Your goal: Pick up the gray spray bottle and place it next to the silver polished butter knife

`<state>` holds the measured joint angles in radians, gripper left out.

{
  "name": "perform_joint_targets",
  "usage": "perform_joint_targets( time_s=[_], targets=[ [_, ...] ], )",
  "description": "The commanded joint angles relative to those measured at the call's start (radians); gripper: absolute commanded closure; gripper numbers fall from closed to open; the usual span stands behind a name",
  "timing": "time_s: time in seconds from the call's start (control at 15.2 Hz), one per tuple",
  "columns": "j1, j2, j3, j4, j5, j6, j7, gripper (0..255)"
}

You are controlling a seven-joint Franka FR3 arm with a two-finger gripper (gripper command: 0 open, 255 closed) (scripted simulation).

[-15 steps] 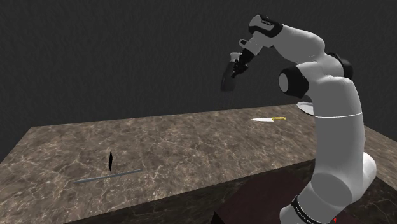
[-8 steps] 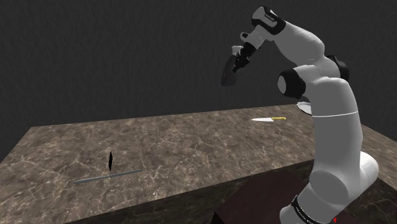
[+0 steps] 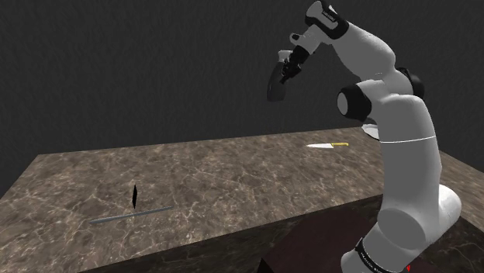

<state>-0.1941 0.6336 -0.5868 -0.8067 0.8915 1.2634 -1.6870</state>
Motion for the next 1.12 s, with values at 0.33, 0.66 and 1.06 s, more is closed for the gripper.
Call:
perform_joint_targets(
  time_s=[0.33, 0.66, 1.06],
  targets=[
    [0.273, -0.177, -0.028, -0.379, -0.097, 0.237, 0.007, 255],
    [0.397, -0.229, -0.011, -0.512, -0.125, 0.369, 0.054, 255],
    [0.511, -0.246, 0.021, -0.604, -0.134, 0.505, 0.119, 255]
  ],
)
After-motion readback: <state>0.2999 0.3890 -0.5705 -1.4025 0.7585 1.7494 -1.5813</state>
